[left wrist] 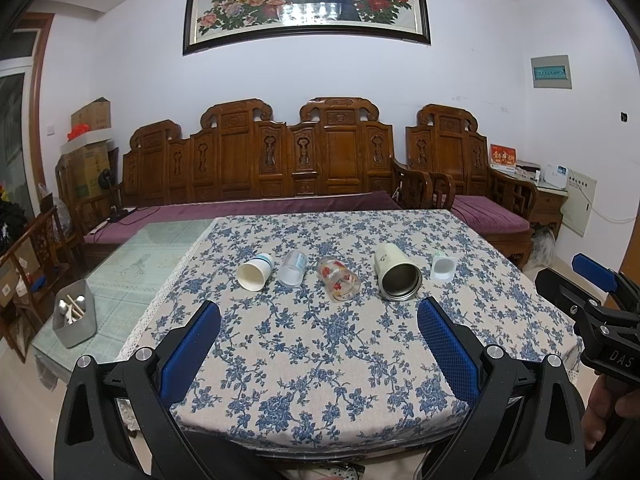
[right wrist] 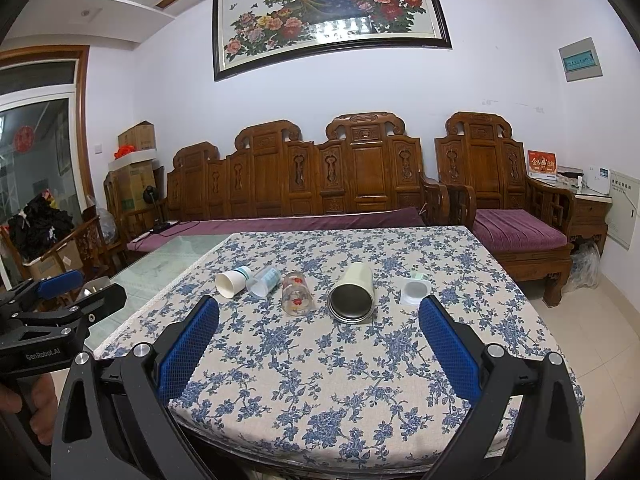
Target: Flip cup upside down
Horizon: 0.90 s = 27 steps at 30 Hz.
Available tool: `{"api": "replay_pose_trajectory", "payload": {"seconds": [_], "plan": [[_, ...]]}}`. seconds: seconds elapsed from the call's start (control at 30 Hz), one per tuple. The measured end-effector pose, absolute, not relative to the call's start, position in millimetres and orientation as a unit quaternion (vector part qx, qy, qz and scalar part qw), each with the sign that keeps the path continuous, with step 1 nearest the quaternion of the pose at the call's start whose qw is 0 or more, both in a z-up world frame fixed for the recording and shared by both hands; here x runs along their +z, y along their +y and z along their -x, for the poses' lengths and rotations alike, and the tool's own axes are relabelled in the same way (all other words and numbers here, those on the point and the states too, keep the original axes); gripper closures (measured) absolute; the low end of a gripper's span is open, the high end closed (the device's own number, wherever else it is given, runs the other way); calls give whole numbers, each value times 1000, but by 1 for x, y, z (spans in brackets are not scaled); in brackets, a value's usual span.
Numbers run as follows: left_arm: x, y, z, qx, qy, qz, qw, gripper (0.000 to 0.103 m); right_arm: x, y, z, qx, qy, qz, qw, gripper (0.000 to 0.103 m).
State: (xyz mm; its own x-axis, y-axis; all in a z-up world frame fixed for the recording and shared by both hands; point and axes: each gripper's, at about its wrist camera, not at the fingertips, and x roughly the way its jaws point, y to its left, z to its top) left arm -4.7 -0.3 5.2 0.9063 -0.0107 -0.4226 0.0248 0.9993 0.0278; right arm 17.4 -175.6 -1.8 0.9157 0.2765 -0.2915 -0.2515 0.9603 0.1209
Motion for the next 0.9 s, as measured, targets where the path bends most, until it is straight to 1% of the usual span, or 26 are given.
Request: {"api": "replay_pose_trajectory", "payload": {"seconds": [0.27,0.5,0.67,0.9], "plan": [[5,0,5,-9,217,-17,976,8,-1,-172,-19,135,157,-40,977,2],[0,-2,-4,-15,233,-22,972,8,-3,-173,-26,133,169,-43,976,2],[-12,-2,-32,-18,261,-33,965,8,-14,-175,-52,130,188,-36,973,2],[-35,2,-91,-28,307,-50,950,8,-34,-175,-117,124,226,-22,966,2]]}}
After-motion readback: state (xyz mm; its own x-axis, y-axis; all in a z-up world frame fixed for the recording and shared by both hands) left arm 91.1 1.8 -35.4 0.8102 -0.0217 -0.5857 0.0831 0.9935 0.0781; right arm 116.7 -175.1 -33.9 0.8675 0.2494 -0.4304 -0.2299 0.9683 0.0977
